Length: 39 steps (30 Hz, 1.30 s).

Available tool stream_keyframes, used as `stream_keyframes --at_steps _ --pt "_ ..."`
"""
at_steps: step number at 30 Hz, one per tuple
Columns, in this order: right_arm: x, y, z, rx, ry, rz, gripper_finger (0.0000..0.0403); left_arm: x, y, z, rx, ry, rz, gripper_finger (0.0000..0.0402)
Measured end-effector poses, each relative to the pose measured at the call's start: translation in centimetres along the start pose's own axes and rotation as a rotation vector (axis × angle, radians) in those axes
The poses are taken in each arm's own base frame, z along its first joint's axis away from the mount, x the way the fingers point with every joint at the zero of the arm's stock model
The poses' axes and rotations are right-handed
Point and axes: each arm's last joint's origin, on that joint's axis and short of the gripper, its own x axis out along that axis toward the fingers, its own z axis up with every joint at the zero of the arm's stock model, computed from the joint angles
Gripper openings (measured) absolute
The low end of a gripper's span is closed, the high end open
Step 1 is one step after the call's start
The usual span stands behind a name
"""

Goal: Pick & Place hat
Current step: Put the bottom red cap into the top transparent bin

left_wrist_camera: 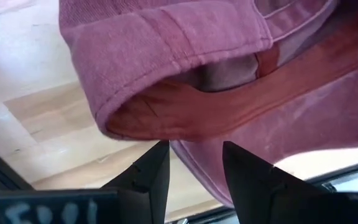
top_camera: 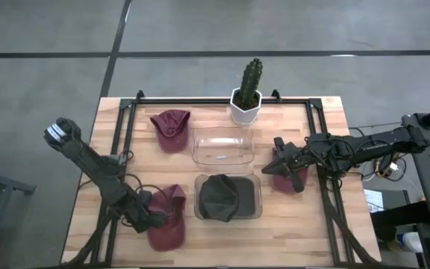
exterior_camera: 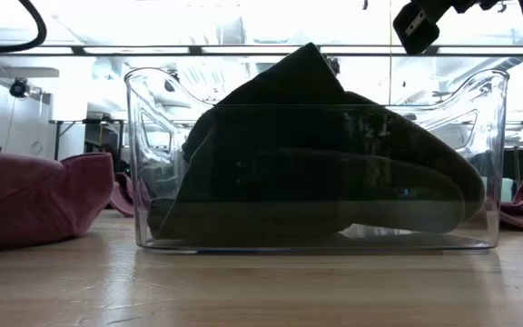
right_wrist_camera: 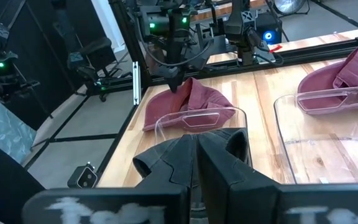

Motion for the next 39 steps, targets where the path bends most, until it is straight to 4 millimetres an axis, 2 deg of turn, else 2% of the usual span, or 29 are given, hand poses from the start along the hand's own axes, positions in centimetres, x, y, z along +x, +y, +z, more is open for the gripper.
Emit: stream_keyframes --at_steps 17,23,27,34,39 --pt "0.0 0.0 0.0 -0.002 0.0 0.0 0.0018 2.5 0.0 0.3 -0.004 -0.053 0.081 0.014" --pt "0.0 0.0 0.0 -0.001 0.0 0.0 0.0018 3.6 0.3 0.7 -0.031 -0.038 0.047 0.0134" --pt "0.0 0.0 0.0 0.001 -0.001 0.0 0.0018 3.7 0.4 0.8 -0.051 -0.048 0.032 0.0104" --pt "0.0 0.0 0.0 0.001 -0.001 0.0 0.0018 3.2 0.3 0.9 -0.051 -0.072 -0.017 0.0021" --pt "0.0 0.0 0.0 0.001 -0.002 0.0 0.0018 3.1 0.3 0.8 -0.057 -0.072 -0.021 0.001"
